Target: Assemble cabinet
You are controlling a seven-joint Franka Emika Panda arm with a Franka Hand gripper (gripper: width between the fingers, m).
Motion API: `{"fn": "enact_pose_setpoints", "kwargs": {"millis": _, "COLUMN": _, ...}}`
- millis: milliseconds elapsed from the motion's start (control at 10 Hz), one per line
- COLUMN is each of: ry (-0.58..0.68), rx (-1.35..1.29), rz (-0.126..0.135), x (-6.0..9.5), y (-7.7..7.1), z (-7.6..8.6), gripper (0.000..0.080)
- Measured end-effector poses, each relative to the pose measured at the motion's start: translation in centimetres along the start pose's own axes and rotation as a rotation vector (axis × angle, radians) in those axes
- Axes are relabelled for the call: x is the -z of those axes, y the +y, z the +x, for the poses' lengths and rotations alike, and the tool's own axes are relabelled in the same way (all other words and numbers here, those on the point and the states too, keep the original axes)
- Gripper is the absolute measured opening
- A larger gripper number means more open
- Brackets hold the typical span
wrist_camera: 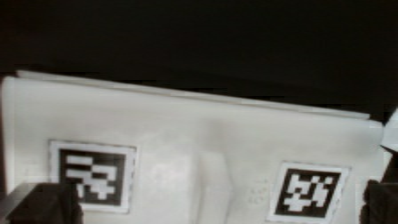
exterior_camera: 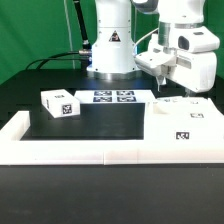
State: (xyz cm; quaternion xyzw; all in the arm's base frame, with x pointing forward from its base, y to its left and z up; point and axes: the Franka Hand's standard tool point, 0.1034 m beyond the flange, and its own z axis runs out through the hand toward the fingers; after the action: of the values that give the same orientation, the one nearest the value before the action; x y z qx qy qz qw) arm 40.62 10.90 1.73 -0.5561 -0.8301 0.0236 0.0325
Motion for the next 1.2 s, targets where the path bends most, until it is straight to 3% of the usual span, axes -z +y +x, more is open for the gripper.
{"fn": "enact_pose_setpoints", "kwargs": {"millis": 400, "ry": 0.005, "rx": -0.025, "rz": 0.01, "x": -0.53, "y": -0.14, "z": -0.03, "gripper": 0.0785}}
{"fn": "enact_pose_setpoints", "kwargs": {"millis": 600, "ry": 0.007, "rx": -0.03, "rz": 0.013, "x": -0.65, "y": -0.26, "z": -0.2, "gripper": 0.0418}}
{"fn": "enact_pose_setpoints", "kwargs": {"millis": 700, "ry": 0.007, "rx": -0.031, "rz": 0.013, "x": -0.66, "y": -0.27, "z": -0.22, "gripper": 0.0282}}
{"fn": "enact_pose_setpoints", "kwargs": {"millis": 800, "ry": 0.007, "rx": -0.031, "rz": 0.013, "x": -0.66, "y": -0.28, "z": -0.26, "gripper": 0.0282}}
{"fn": "enact_pose_setpoints", "kwargs": {"millis": 900, "ry": 0.007, "rx": -0.033, "rz": 0.013, "x": -0.66, "y": -0.29, "z": -0.35, "gripper": 0.0102}}
{"fn": "enact_pose_setpoints", "kwargs": {"millis": 1200, "ry": 0.004, "rx": -0.034, "rz": 0.005, "x": -0.32, "y": -0.08, "z": -0.48, "gripper": 0.007}}
